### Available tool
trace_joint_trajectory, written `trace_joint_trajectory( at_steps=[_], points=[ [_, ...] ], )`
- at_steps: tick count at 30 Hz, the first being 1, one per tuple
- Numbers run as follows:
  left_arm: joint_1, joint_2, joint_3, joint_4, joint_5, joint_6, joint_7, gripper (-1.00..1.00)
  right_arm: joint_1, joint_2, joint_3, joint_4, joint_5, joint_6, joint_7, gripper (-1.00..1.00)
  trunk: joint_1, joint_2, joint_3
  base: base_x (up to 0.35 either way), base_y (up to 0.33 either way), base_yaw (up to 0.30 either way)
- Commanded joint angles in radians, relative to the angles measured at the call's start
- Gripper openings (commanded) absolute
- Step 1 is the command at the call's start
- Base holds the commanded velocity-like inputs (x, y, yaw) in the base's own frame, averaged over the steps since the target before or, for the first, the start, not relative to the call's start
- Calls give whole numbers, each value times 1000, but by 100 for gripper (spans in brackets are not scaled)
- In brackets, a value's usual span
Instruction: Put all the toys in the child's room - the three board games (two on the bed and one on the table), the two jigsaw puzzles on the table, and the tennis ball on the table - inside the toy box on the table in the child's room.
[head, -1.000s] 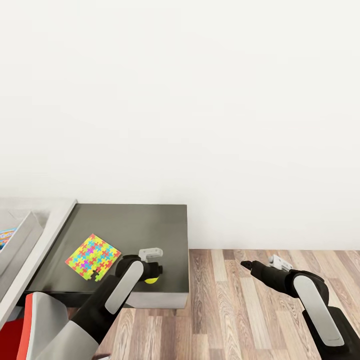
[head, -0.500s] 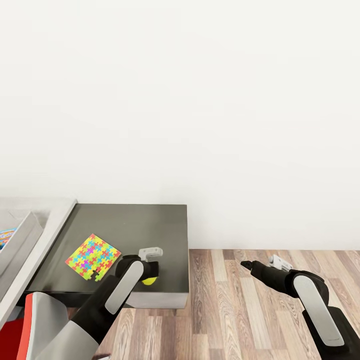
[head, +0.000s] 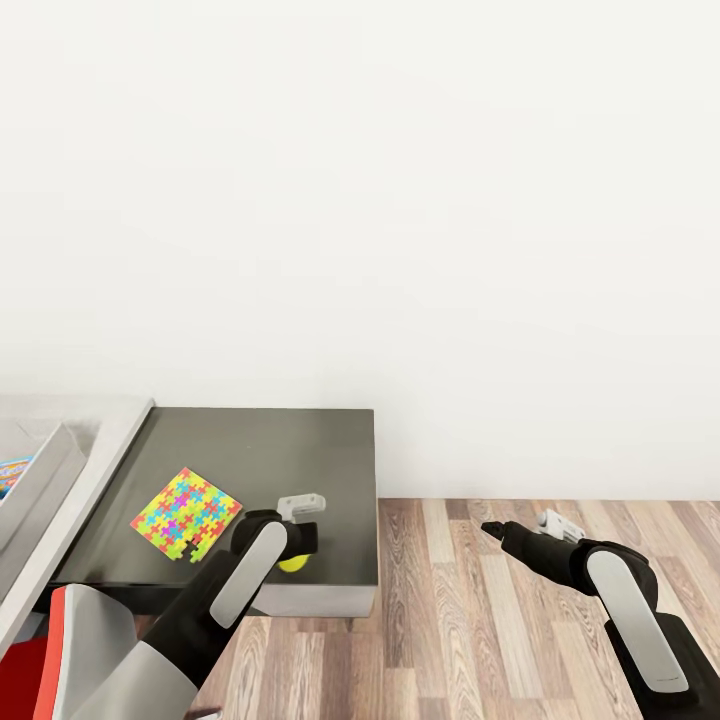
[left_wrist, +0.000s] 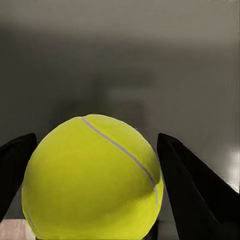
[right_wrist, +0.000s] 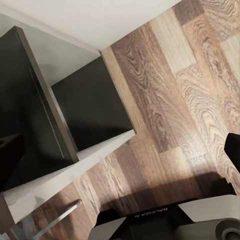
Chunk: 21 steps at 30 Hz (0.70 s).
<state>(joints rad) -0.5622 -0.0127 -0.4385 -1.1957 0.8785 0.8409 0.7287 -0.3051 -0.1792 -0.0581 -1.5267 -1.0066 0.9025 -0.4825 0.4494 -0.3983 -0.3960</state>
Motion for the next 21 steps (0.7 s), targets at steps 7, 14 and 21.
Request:
trace_joint_trajectory(
  at_steps=[7, 14, 21],
  points=[
    [-1, 0, -1, -1, 0, 7, 11, -100, -1, 0, 0, -1, -10, 3, -10, 100, 1, -2, -2, 0, 0, 0],
    [-1, 0, -1, -1, 0, 7, 11, -100, -1, 0, 0, -1, -10, 3, -10, 100, 1, -2, -2, 0, 0, 0],
    [-1, 0, 0, -1, -1, 7, 11, -100, -1, 0, 0, -1, -10, 3, -10, 100, 1, -2, -1, 0, 0, -2]
  ],
)
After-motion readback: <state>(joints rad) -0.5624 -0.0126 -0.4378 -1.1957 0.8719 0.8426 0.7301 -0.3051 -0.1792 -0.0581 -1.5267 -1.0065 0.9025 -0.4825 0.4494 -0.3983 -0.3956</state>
